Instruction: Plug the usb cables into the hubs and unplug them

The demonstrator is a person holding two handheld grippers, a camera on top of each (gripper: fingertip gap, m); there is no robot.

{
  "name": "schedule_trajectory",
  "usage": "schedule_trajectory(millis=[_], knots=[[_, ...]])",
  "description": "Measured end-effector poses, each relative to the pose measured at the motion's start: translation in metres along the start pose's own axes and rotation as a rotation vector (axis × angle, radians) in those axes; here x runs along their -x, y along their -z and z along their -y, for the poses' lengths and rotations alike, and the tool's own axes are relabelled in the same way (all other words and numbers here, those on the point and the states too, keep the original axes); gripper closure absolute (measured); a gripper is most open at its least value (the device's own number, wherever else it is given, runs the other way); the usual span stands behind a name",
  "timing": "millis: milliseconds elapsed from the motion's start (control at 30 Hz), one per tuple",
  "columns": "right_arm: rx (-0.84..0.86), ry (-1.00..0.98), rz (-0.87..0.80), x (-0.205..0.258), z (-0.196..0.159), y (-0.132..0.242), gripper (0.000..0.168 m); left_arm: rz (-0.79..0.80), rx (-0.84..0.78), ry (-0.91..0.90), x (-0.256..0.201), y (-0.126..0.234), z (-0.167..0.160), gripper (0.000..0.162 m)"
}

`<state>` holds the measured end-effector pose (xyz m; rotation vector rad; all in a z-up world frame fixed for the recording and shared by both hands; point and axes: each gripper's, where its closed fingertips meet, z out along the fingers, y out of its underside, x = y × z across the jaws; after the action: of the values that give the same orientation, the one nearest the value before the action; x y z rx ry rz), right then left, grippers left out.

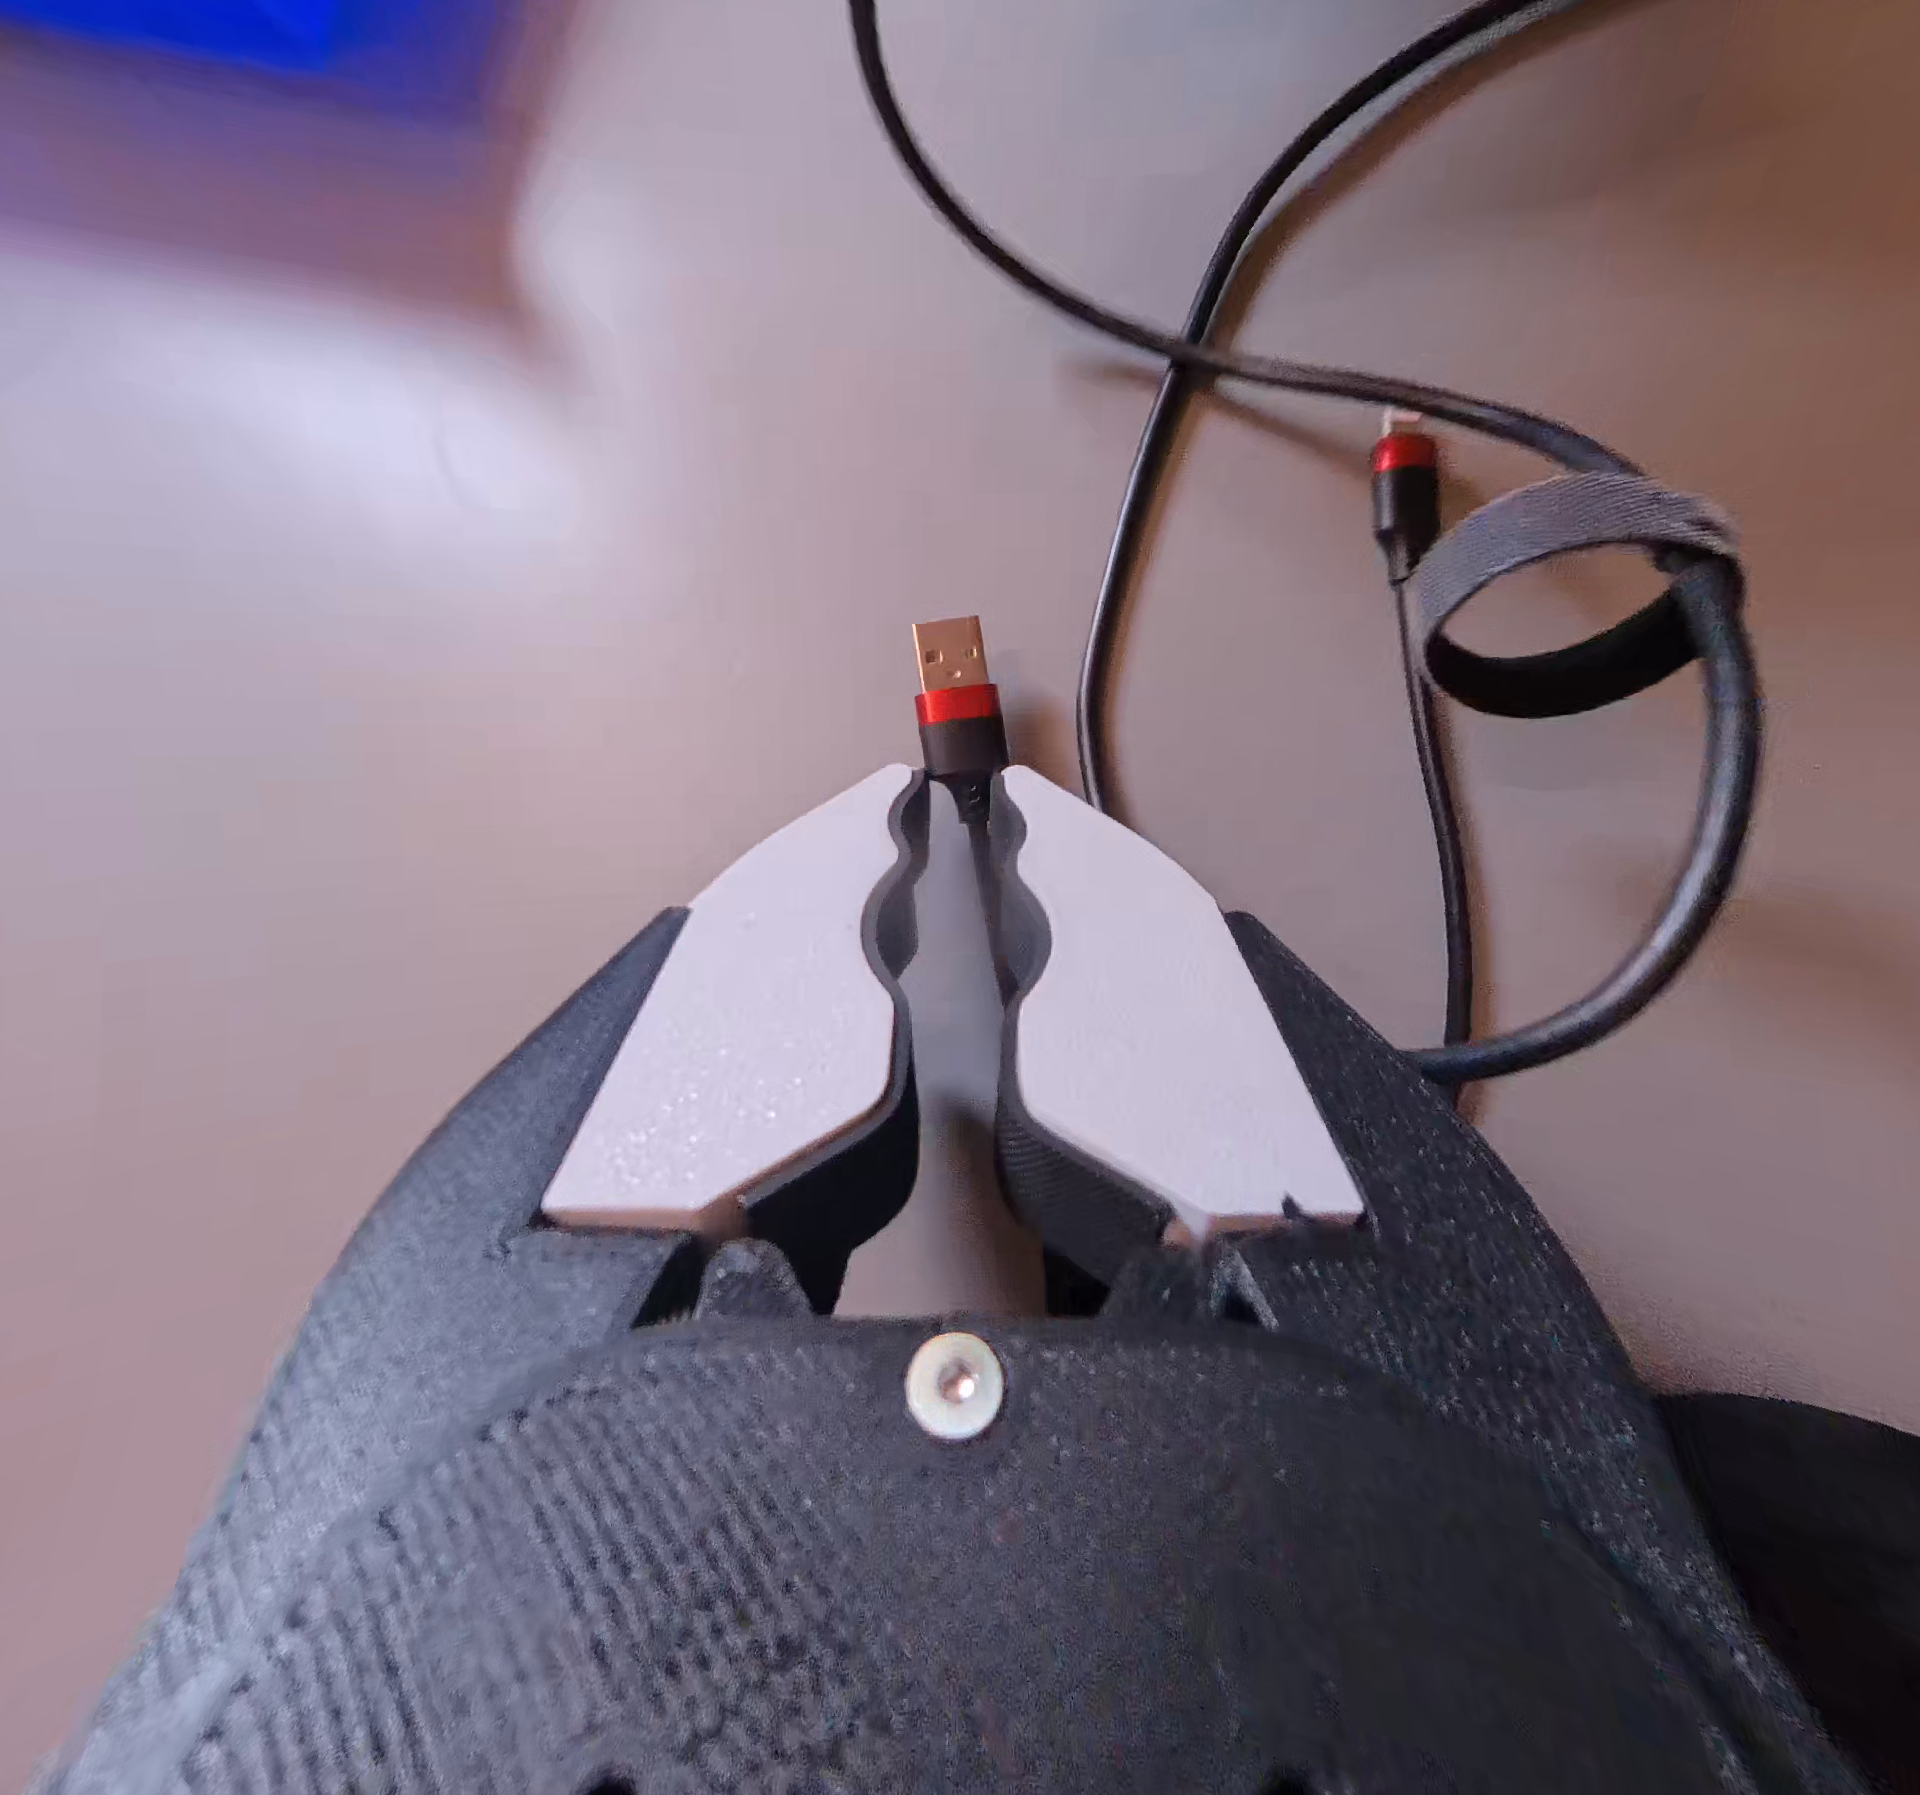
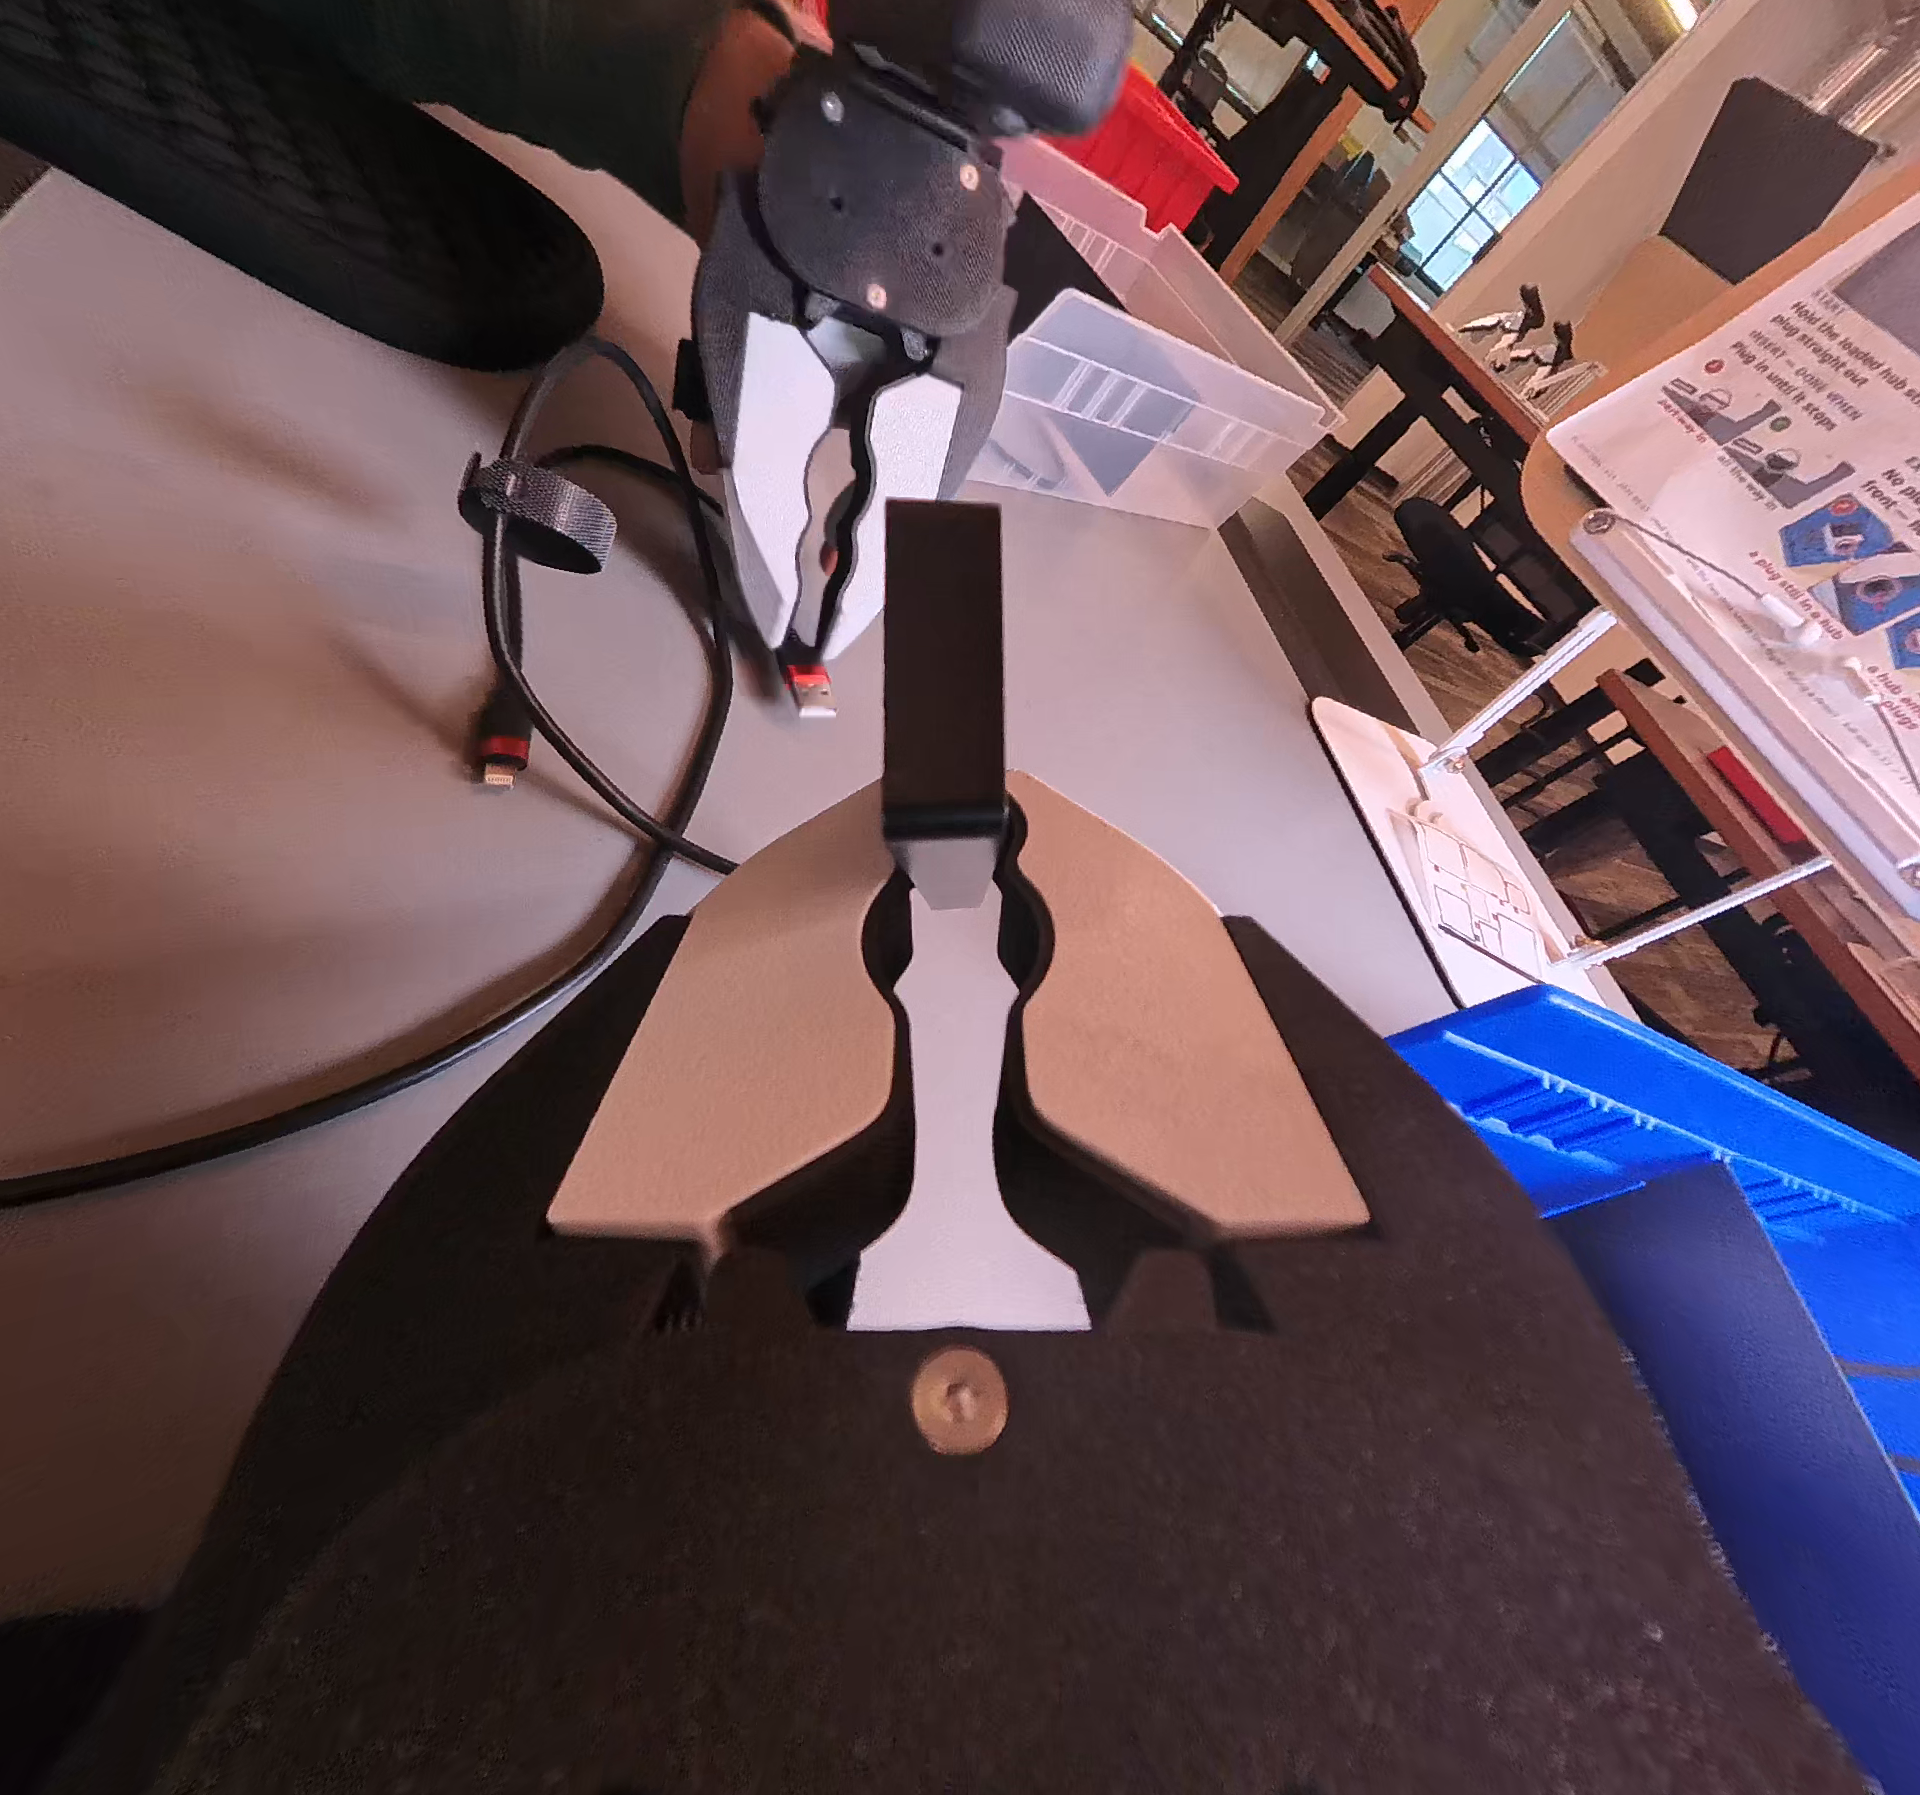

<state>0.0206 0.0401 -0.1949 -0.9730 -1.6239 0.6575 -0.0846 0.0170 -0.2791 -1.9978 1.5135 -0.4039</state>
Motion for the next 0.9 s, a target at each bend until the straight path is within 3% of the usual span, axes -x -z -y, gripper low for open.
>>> schedule_trajectory(millis=[167, 400, 500, 567, 733, 900], knots=[[-0.014, 0.008, -0.007, -0.001, 0.003, 0.002, 0.156, 0.129, -0.268, -0.107, 0.004, 0.036, 0.034, 0.151], [-0.056, 0.009, -0.011, -0.001, 0.010, 0.005, 0.156, 0.227, -0.329, -0.167, 0.006, 0.077, 0.061, 0.152], [-0.084, 0.008, -0.014, -0.001, 0.015, 0.005, 0.156, 0.140, -0.372, -0.078, 0.000, 0.099, 0.091, 0.152], [-0.100, 0.004, -0.013, 0.000, 0.018, 0.005, 0.156, -0.027, -0.373, 0.054, -0.013, 0.102, 0.107, 0.152], [-0.086, 0.041, -0.009, 0.007, 0.020, 0.001, 0.156, -0.384, -0.343, 0.350, -0.044, 0.054, 0.116, 0.151], [-0.027, 0.136, -0.031, 0.011, 0.013, -0.004, 0.156, -0.500, -0.328, 0.521, -0.039, 0.027, 0.111, 0.152]])
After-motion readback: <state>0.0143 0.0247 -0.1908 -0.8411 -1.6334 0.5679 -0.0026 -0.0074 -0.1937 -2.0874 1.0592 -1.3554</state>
